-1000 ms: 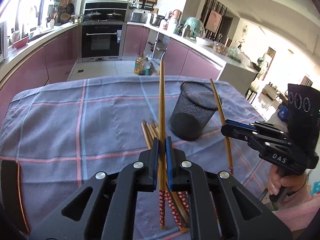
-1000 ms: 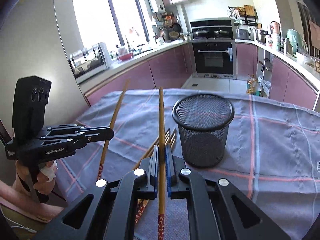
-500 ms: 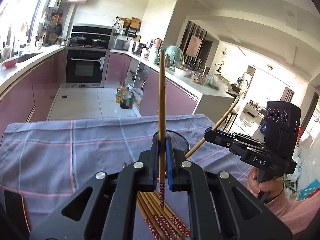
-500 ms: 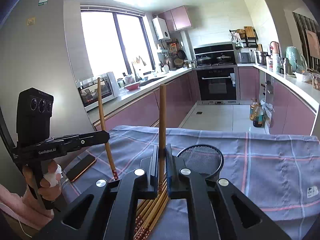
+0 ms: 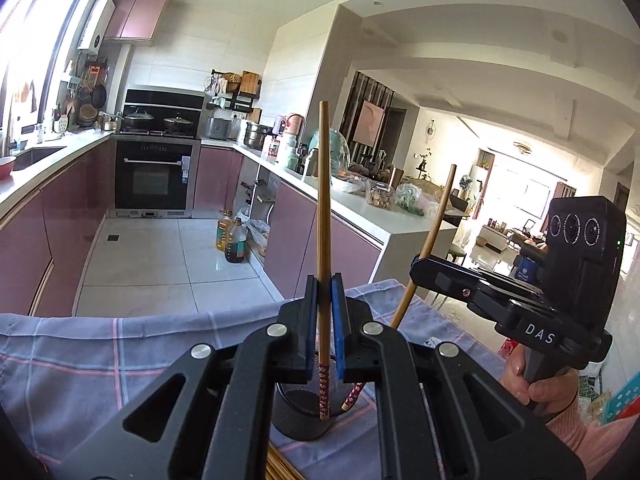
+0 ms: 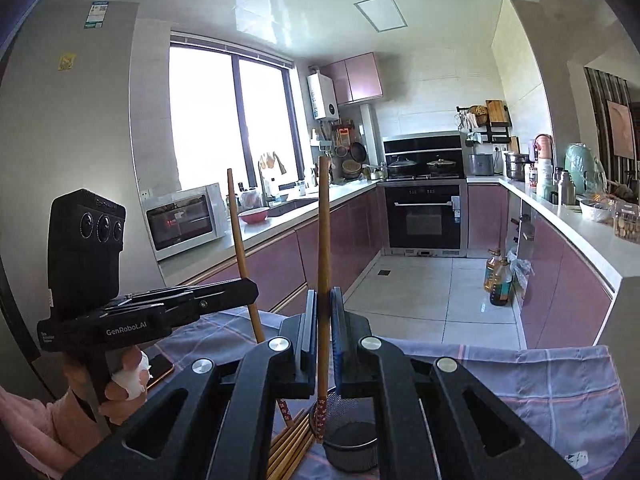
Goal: Organize utensils
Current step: 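Lift the chopstick upright with the right tool and carry it over the mesh cup, then lower the chopstick into the mesh cup and open the right tool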
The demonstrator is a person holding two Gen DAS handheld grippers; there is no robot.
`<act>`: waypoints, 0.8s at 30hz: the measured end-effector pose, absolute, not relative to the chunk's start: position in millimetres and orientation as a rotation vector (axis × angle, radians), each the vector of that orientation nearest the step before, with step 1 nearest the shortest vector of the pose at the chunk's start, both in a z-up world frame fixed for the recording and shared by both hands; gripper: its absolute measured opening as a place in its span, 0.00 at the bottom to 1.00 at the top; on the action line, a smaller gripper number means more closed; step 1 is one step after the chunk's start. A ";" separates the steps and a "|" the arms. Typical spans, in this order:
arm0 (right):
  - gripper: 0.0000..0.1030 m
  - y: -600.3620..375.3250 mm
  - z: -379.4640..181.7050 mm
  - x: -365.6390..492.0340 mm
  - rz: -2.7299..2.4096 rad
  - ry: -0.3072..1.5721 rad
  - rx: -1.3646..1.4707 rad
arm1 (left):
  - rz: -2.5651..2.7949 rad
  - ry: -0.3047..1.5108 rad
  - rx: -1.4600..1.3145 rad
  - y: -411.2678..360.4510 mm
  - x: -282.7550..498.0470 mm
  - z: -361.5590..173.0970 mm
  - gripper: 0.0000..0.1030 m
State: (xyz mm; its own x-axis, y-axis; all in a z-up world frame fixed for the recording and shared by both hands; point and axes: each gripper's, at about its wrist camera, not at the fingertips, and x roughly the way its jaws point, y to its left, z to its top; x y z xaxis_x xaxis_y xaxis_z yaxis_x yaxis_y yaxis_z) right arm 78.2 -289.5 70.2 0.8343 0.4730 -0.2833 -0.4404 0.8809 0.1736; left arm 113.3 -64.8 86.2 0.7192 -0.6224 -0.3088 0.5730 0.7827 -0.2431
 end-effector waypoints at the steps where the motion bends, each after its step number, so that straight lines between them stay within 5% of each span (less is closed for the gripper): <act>1: 0.05 -290.8 68.4 81.9 0.481 0.331 0.102 | -0.658 0.389 -0.130 -68.8 115.6 86.1 0.07; 24: 0.06 -277.6 -12.3 148.4 0.440 0.663 0.118 | -0.614 0.622 -0.017 -123.9 179.7 -32.8 0.08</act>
